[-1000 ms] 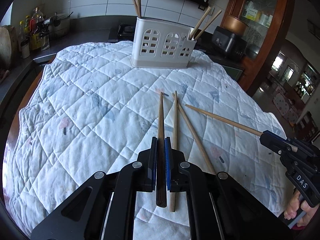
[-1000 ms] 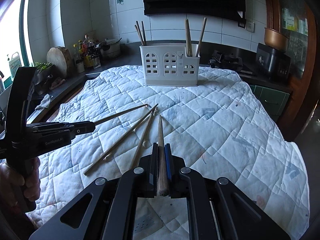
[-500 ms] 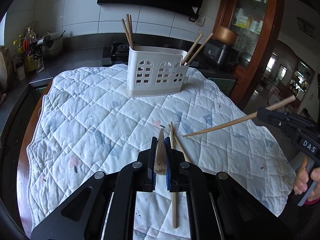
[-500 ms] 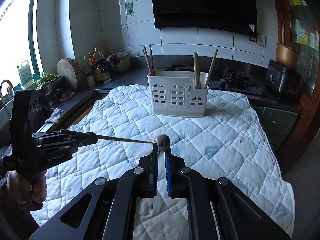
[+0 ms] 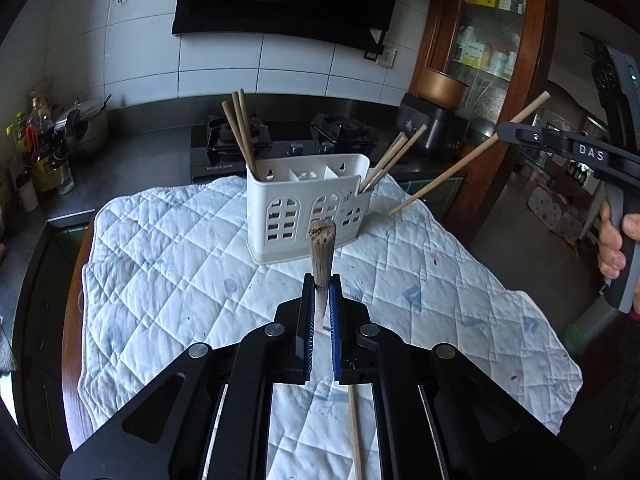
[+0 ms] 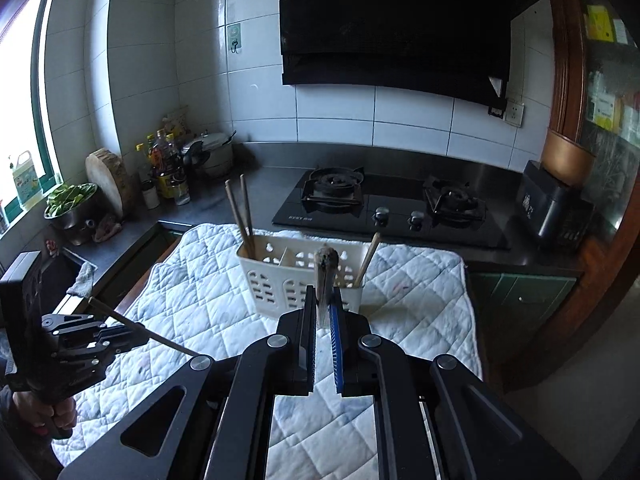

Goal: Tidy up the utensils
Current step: 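Lift both chopsticks upright and carry them over the white holder, then lower the chopsticks into the white holder and open both grippers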

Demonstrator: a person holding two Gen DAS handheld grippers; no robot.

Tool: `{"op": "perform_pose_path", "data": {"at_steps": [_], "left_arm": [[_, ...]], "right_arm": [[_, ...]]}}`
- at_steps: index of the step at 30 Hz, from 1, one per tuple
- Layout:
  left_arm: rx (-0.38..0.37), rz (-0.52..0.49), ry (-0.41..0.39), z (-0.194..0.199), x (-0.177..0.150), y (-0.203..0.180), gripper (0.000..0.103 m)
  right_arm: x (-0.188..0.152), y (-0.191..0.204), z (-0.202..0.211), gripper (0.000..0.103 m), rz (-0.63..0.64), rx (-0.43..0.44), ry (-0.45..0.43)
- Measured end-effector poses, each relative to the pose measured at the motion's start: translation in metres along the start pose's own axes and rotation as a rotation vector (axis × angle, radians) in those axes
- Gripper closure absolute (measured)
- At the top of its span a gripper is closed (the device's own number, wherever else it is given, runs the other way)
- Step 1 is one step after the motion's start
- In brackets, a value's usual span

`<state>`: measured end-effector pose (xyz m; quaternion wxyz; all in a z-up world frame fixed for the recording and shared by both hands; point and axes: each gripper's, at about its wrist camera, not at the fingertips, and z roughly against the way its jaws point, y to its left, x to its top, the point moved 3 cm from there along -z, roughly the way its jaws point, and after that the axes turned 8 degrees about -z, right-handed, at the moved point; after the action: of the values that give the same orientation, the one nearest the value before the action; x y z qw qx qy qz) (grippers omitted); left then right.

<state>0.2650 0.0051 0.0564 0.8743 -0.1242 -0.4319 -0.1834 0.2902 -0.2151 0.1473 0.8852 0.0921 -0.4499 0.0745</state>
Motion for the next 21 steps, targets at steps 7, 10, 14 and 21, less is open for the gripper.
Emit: {"op": "perform_pose_path", "data": {"at_steps": [7, 10, 14, 21], "left_arm": [[0.038, -0.043, -0.086, 0.011, 0.069, 0.008, 0.097], [0.062, -0.050, -0.121, 0.014, 0.097, 0.014, 0.097], [0.096, -0.047, -0.131, 0.005, 0.125, 0.024, 0.097], [0.129, -0.037, -0.052, -0.038, 0.138, 0.039, 0.097]], "right_arm": [[0.038, -0.001, -0.028, 0.096, 0.076, -0.072, -0.003], [0.047, -0.002, -0.046, 0.096, 0.085, -0.078, 0.017], [0.054, -0.005, -0.073, 0.096, 0.079, -0.073, 0.065], [0.051, -0.008, -0.109, 0.096, 0.079, -0.075, 0.136]]}}
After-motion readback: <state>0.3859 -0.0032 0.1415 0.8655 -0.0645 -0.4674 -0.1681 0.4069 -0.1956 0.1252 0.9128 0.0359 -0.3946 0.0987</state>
